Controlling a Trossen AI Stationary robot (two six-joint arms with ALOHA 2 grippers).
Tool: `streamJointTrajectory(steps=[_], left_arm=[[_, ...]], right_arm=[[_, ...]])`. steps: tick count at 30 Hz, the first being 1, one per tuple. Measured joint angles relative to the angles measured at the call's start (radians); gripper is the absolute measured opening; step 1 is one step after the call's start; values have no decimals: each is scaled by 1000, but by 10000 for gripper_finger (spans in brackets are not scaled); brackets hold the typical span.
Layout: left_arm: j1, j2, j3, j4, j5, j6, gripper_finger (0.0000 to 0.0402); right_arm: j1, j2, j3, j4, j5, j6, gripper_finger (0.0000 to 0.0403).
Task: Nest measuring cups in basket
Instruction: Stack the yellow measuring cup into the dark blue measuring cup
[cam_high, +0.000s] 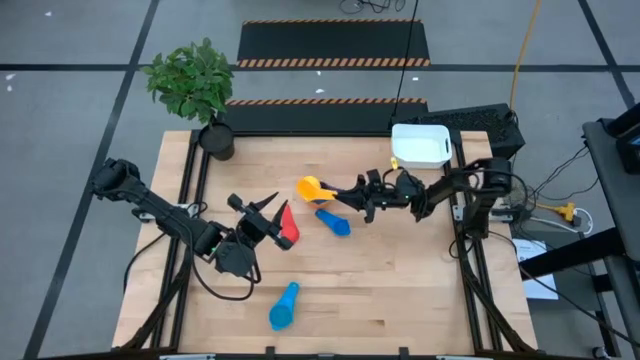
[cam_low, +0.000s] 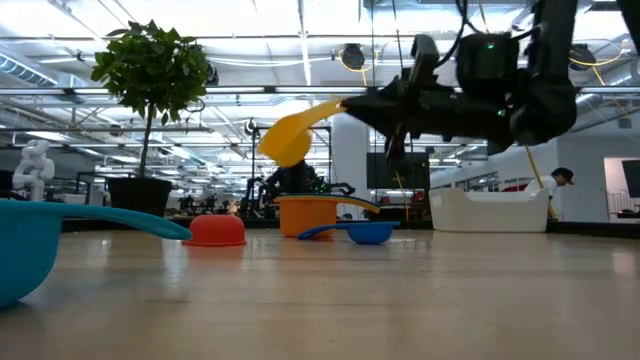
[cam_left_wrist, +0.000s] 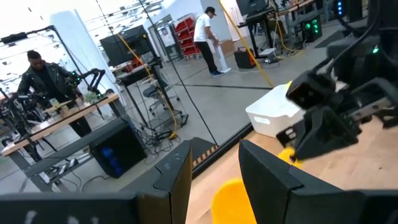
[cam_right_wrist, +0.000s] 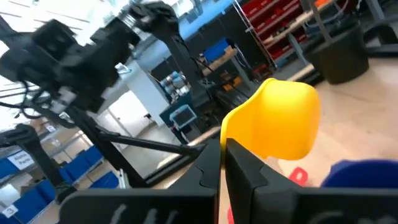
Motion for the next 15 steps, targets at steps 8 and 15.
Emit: streamJointTrajectory(steps=[8, 15], left_arm=[[1, 0, 0, 0, 0, 1, 136], [1, 0, 0, -1, 0, 1, 136]], right_arm=[[-14, 90, 39, 22, -2, 24, 0], [-58, 95, 30, 23, -95, 54, 0]])
